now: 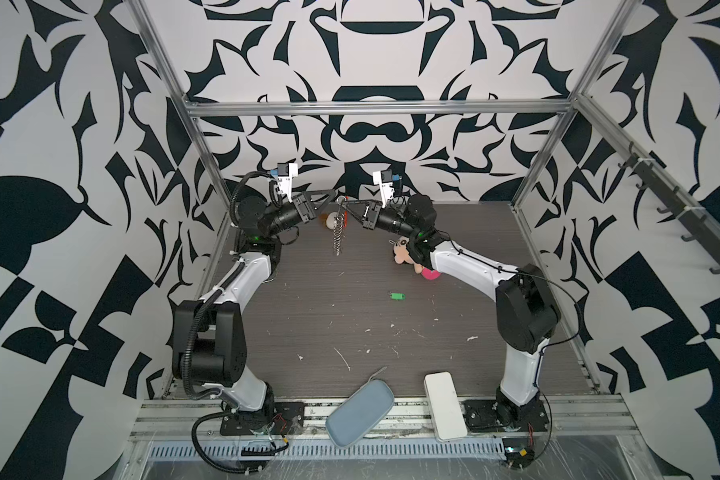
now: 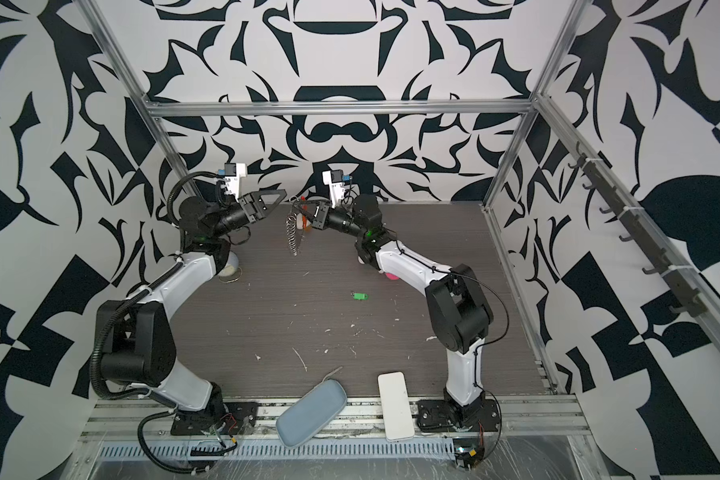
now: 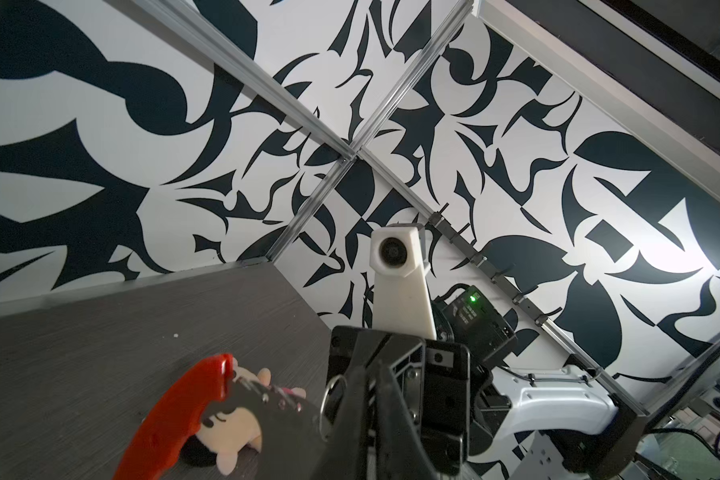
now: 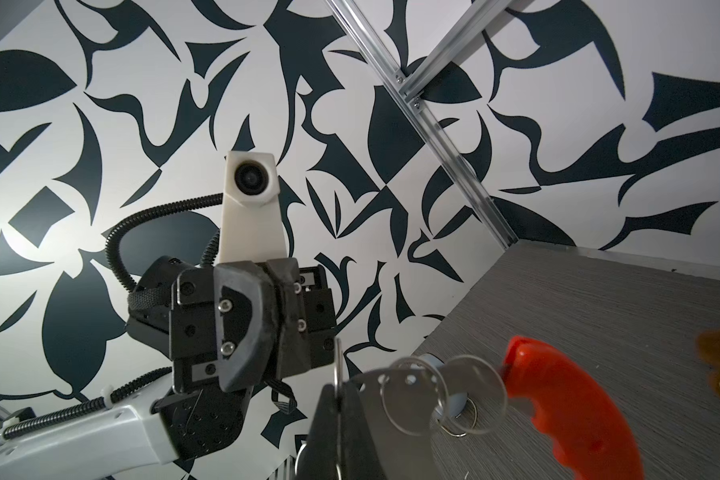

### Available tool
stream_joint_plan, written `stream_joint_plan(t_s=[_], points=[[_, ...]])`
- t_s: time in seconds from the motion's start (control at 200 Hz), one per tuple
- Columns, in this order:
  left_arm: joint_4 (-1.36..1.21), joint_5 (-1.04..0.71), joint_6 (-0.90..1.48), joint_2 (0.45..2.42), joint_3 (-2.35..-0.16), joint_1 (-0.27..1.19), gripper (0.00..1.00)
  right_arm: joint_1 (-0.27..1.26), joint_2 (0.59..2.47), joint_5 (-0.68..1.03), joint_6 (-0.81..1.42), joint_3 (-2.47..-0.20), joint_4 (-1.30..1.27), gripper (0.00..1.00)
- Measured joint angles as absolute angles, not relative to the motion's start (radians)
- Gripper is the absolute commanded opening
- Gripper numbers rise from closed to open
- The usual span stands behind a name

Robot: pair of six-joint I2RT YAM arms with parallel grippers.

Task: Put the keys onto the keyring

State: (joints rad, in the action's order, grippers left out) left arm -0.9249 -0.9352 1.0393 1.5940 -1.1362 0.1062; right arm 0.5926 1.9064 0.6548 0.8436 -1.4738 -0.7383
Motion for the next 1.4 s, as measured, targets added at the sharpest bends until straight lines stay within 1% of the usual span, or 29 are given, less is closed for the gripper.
stream_joint_plan(t_s=[0.25,0.405,0.545,0.67,0.855,0.99,1.095,1.15,1.21,1.235,1.31,1.375,1.4], points=[[-0.930,-0.938,1.049,1.604,-1.136,0.113,0.10,0.593,1.906,0.655,0.852,-1.478,-0.747,0.00],[-0.931,-0.943,1.052,1.615,-1.136,0.123,0.15,0.593,1.906,0.656,0.858,-1.480,-0.748,0.00],[-0.938,-0.949,1.052,1.615,-1.136,0.128,0.17,0.593,1.906,0.658,0.862,-1.484,-0.748,0.00],[-0.939,-0.951,1.055,1.615,-1.136,0.131,0.13,0.593,1.906,0.661,0.863,-1.485,-0.748,0.00],[-0.941,-0.960,1.060,1.620,-1.136,0.139,0.12,0.593,1.906,0.662,0.864,-1.488,-0.752,0.00],[-0.953,-0.961,1.070,1.628,-1.136,0.142,0.05,0.592,1.906,0.662,0.866,-1.488,-0.752,0.00],[-0.962,-0.961,1.081,1.631,-1.136,0.142,0.03,0.592,1.906,0.662,0.867,-1.488,-0.752,0.00],[-0.965,-0.961,1.084,1.631,-1.136,0.142,0.00,0.592,1.906,0.662,0.867,-1.489,-0.752,0.00],[-0.965,-0.961,1.085,1.631,-1.136,0.142,0.00,0.592,1.906,0.662,0.867,-1.489,-0.753,0.00],[-0.965,-0.961,1.085,1.631,-1.136,0.142,0.01,0.592,1.906,0.662,0.867,-1.489,-0.753,0.00],[-0.962,-0.961,1.084,1.631,-1.136,0.142,0.14,0.592,1.906,0.662,0.866,-1.489,-0.753,0.00],[-0.957,-0.961,1.078,1.629,-1.136,0.142,0.19,0.591,1.906,0.658,0.866,-1.489,-0.750,0.00],[-0.949,-0.960,1.071,1.627,-1.136,0.141,0.25,0.591,1.906,0.657,0.866,-1.488,-0.748,0.00]])
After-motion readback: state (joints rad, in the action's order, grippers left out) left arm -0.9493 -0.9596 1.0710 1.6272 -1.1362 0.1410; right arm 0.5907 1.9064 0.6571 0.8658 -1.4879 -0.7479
